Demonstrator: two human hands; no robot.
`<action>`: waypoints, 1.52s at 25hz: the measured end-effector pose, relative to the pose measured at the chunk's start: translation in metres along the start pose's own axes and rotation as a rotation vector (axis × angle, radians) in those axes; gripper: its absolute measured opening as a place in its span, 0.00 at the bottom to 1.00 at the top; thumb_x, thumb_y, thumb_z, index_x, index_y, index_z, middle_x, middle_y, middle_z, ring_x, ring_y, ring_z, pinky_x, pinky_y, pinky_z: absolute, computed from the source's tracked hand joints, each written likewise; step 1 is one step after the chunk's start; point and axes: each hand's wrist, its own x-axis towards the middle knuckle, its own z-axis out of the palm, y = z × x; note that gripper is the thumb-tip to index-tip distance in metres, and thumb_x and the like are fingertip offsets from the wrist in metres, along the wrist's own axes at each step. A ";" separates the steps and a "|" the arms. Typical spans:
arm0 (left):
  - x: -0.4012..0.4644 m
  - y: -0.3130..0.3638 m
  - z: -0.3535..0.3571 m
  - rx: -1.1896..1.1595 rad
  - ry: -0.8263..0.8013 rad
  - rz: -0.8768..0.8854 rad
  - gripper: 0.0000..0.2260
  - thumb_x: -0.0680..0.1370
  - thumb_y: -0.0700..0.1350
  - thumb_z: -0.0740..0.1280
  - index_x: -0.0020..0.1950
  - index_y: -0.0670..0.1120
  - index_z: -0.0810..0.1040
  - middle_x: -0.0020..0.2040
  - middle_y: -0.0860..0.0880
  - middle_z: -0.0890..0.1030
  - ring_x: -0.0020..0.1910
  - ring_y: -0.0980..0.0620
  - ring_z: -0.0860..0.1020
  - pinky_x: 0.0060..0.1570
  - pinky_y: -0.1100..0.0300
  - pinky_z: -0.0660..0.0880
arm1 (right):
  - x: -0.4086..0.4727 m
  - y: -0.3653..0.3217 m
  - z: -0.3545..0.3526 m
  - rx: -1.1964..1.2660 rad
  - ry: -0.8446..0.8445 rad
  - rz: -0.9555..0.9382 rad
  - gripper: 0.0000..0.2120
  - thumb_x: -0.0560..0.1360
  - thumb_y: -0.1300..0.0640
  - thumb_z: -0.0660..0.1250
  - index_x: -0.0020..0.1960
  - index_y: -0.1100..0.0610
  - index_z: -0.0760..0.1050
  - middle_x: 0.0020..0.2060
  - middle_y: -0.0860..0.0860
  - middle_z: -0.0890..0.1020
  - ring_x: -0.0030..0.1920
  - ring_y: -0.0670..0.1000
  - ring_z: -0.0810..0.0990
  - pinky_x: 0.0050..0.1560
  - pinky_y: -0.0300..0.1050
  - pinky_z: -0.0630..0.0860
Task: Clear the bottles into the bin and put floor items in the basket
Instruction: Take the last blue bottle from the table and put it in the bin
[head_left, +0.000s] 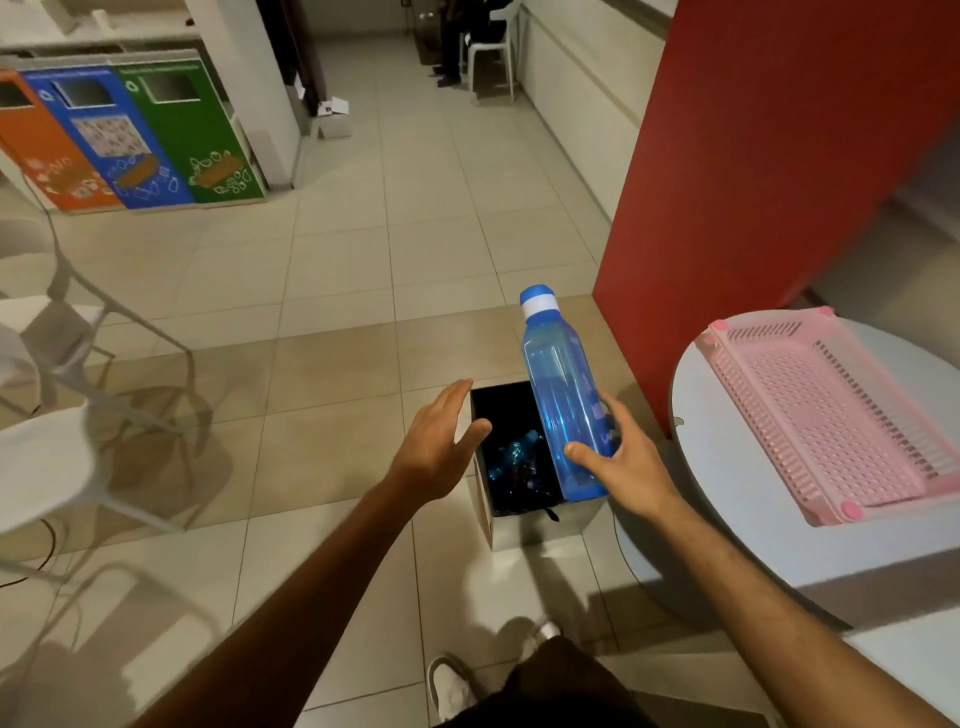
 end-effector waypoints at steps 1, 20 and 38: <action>0.012 -0.007 0.002 -0.002 -0.001 0.013 0.31 0.82 0.66 0.54 0.80 0.52 0.57 0.80 0.51 0.63 0.76 0.55 0.60 0.72 0.58 0.57 | 0.010 0.003 -0.001 -0.001 0.009 0.013 0.39 0.70 0.49 0.78 0.75 0.39 0.62 0.62 0.41 0.78 0.57 0.44 0.82 0.52 0.45 0.83; 0.159 -0.114 0.136 0.087 -0.318 -0.225 0.29 0.83 0.61 0.57 0.81 0.52 0.55 0.81 0.50 0.59 0.79 0.48 0.59 0.71 0.58 0.50 | 0.208 0.186 0.041 -0.141 -0.223 0.790 0.29 0.75 0.61 0.73 0.73 0.59 0.66 0.58 0.57 0.77 0.50 0.56 0.78 0.47 0.48 0.73; 0.206 -0.253 0.230 0.131 -0.585 -0.159 0.30 0.81 0.63 0.56 0.80 0.56 0.53 0.81 0.53 0.58 0.79 0.48 0.59 0.70 0.58 0.54 | 0.258 0.321 0.182 -0.156 -0.115 0.875 0.24 0.77 0.46 0.70 0.68 0.58 0.74 0.64 0.56 0.79 0.63 0.59 0.78 0.61 0.50 0.74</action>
